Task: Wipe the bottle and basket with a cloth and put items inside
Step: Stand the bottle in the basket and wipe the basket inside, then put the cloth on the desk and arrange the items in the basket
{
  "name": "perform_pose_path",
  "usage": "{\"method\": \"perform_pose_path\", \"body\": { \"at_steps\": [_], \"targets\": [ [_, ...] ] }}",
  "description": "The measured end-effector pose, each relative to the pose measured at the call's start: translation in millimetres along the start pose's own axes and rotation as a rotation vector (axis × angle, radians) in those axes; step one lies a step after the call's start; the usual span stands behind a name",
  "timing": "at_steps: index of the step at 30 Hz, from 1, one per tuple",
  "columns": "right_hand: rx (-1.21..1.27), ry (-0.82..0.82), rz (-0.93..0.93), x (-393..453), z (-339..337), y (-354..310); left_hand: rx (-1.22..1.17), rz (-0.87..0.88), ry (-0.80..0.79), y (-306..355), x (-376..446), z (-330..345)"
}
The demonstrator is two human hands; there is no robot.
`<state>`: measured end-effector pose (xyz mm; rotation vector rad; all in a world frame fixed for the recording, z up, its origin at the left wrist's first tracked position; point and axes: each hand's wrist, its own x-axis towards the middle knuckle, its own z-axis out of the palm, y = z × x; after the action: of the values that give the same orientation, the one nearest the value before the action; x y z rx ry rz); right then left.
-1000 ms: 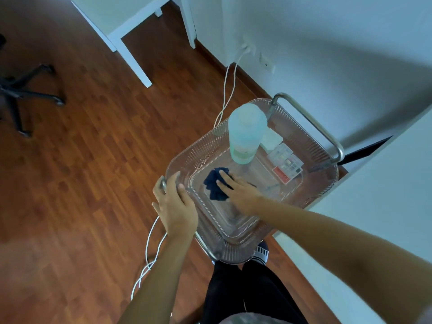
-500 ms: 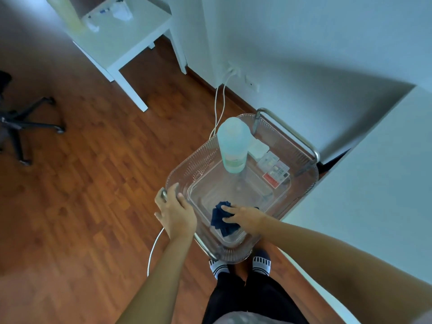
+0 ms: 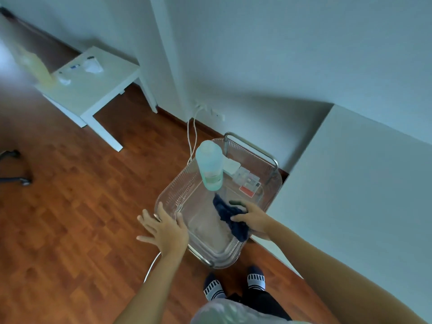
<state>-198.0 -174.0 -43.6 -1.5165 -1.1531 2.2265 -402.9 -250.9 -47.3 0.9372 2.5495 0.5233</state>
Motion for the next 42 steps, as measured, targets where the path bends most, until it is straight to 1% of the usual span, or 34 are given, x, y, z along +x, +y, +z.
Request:
{"method": "perform_pose_path", "body": {
  "at_steps": [2,3,4,5,6,7,8,9,10,13,15,20,23,24,26,27,28,30,31,33,34,36,37,38,39,41,42],
  "targets": [
    [0.311,0.03,-0.014,-20.9,-1.1,1.6,0.004,0.28,0.013,2.0,-15.6,-4.0],
    [0.443,0.048,-0.028,-31.5,-1.5,2.0,-0.041,0.436,-0.015,6.5,-25.4,-5.4],
    [0.545,0.065,-0.044,-41.5,-2.3,3.4,-0.112,0.562,-0.089,13.7,-36.4,-5.4],
    [0.621,0.075,-0.064,-50.9,-3.2,5.6,-0.178,0.647,-0.214,22.4,-48.4,-4.1],
    [0.674,0.081,-0.085,-60.3,-3.7,7.8,-0.219,0.693,-0.358,31.3,-60.9,-2.3],
    [0.715,0.088,-0.105,-69.2,-4.3,10.1,-0.243,0.718,-0.487,39.2,-73.0,0.8],
    [0.746,0.097,-0.123,-76.8,-5.0,12.2,-0.271,0.724,-0.58,45.8,-82.6,4.2],
    [0.771,0.106,-0.136,-83.4,-6.0,14.0,-0.313,0.718,-0.638,52.0,-89.5,7.7],
    [0.797,0.116,-0.149,-90.1,-7.5,15.6,-0.351,0.709,-0.663,58.4,-94.6,9.8],
    [0.875,0.131,-0.199,-107.1,-15.9,20.0,-0.394,0.708,-0.633,73.4,-103.8,12.1],
    [0.874,0.142,-0.235,-118.7,-24.9,23.9,-0.403,0.726,-0.586,82.6,-110.1,12.2],
    [0.849,0.187,-0.278,-153.2,-58.7,40.3,-0.489,0.631,-0.51,115.8,-126.6,9.3],
    [0.726,0.158,-0.331,-181.5,-79.8,49.3,-0.498,0.629,-0.539,140.0,-141.3,10.8],
    [0.617,0.158,-0.339,-191.2,-86.2,52.2,-0.497,0.626,-0.56,148.1,-146.7,12.4],
    [0.26,0.22,-0.347,-207.3,-96.7,59.1,-0.522,0.57,-0.637,163.7,-157.1,17.4],
    [0.076,0.297,-0.332,-211.9,-100.6,62.7,-0.535,0.542,-0.672,170.3,-162.6,20.1],
    [-0.071,0.418,-0.307,-214.0,-104.1,66.7,-0.537,0.524,-0.693,175.5,-168.2,22.7],
    [-0.293,0.688,-0.299,-216.0,-109.9,73.7,-0.525,0.506,-0.725,183.7,-178.6,26.8],
    [-0.377,0.779,-0.326,-216.1,-112.5,77.4,-0.517,0.489,-0.747,186.4,-181.6,26.4],
    [-0.495,0.858,-0.383,-220.0,-121.6,87.0,-0.477,0.453,-0.809,188.6,-183.5,26.6],
    [-0.553,0.878,-0.404,-223.0,-126.1,91.0,-0.415,0.474,-0.838,187.5,-181.5,24.7],
    [-0.594,0.893,-0.455,-229.2,-134.7,97.5,-0.189,0.618,-0.906,181.8,-175.1,19.6],
    [-0.562,0.858,-0.49,-232.7,-137.9,99.8,-0.072,0.683,-0.916,178.4,-173.7,17.6],
    [-0.52,0.794,-0.52,-236.1,-140.3,101.7,0.038,0.742,-0.892,175.1,-175.0,16.4],
    [-0.485,0.723,-0.537,-239.0,-142.3,103.3,0.12,0.79,-0.829,172.1,-177.5,16.9],
    [-0.422,0.614,-0.524,-242.5,-145.5,106.0,0.21,0.843,-0.676,169.0,-177.7,19.0],
    [-0.382,0.583,-0.508,-243.0,-146.4,106.8,0.225,0.84,-0.658,168.8,-174.6,19.2]
  ]
}}
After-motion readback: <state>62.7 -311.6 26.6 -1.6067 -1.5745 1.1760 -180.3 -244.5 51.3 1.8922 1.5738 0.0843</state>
